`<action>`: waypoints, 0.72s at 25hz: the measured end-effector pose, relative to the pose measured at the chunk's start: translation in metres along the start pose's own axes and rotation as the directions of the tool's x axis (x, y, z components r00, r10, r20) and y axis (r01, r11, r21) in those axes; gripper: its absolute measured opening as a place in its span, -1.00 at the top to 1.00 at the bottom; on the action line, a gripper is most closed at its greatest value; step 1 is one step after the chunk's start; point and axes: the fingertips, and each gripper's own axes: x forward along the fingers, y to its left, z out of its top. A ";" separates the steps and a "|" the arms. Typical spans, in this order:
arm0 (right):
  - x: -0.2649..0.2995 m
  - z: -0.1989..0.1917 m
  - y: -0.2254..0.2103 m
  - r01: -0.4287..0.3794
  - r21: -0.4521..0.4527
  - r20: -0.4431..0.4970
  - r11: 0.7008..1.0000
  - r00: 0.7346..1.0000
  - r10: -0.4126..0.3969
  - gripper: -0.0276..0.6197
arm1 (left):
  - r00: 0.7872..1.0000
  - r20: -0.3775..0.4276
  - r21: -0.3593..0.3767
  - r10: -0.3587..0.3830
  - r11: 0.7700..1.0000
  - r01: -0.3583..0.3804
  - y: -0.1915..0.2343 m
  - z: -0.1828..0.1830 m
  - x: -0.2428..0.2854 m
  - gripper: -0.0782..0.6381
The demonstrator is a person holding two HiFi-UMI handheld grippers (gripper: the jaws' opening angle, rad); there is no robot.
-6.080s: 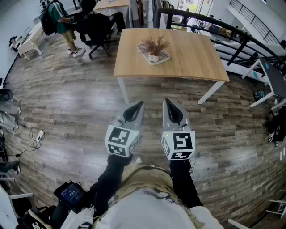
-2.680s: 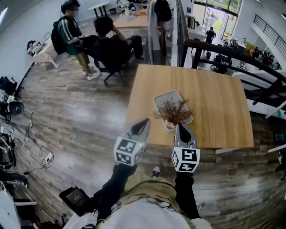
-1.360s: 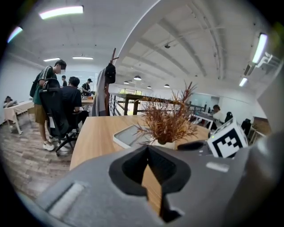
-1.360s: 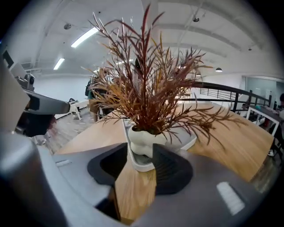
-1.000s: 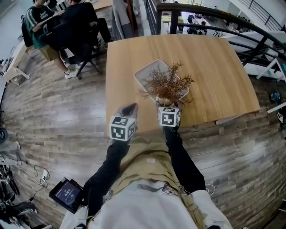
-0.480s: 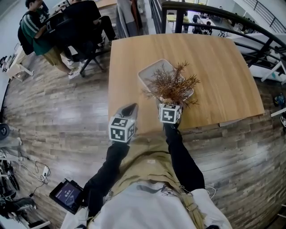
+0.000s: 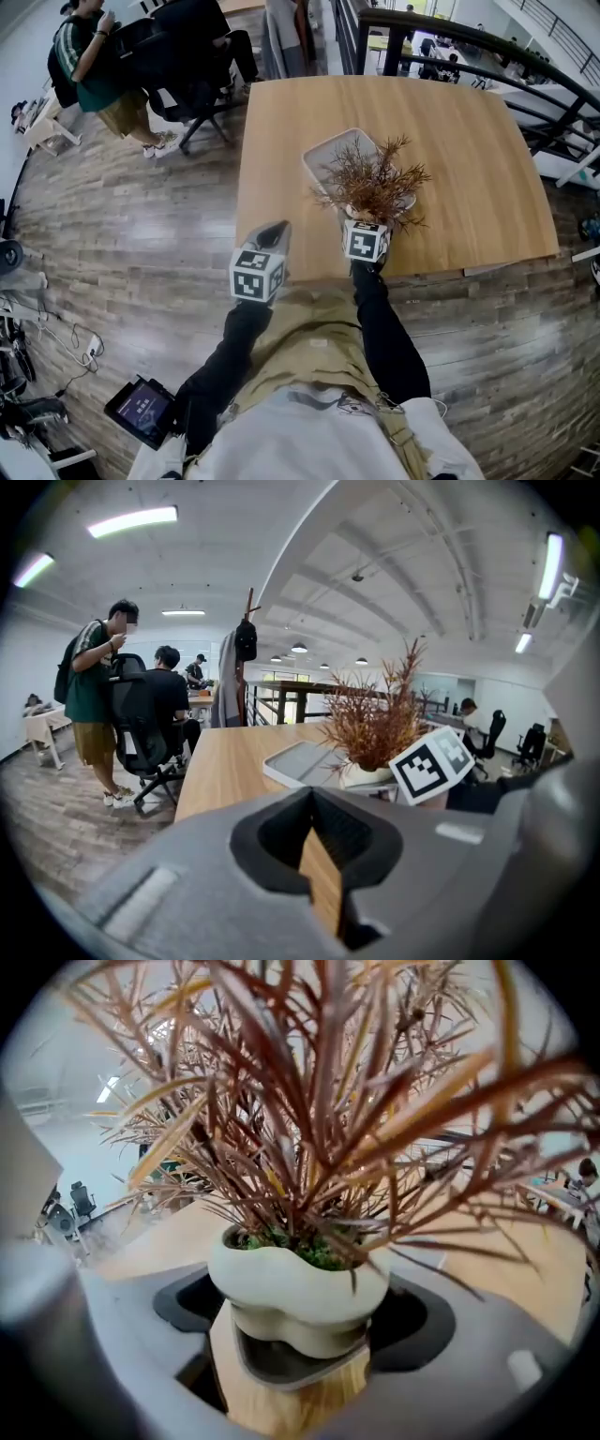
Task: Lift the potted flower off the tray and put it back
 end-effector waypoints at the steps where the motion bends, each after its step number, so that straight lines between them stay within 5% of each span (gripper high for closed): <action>1: -0.001 0.001 0.000 -0.007 0.003 0.000 1.000 1.000 0.007 -0.56 | 1.000 -0.001 -0.004 0.002 1.000 -0.002 0.001 0.001 -0.001 0.78; 8: -0.049 0.033 0.011 -0.060 -0.018 -0.019 0.998 0.998 0.060 -0.56 | 1.000 -0.005 -0.031 -0.008 1.000 0.008 -0.016 0.029 -0.016 0.78; 18: -0.169 0.172 0.026 -0.099 -0.059 -0.023 0.993 0.995 0.098 -0.57 | 0.999 0.038 -0.064 -0.013 0.998 0.015 -0.024 0.148 -0.068 0.78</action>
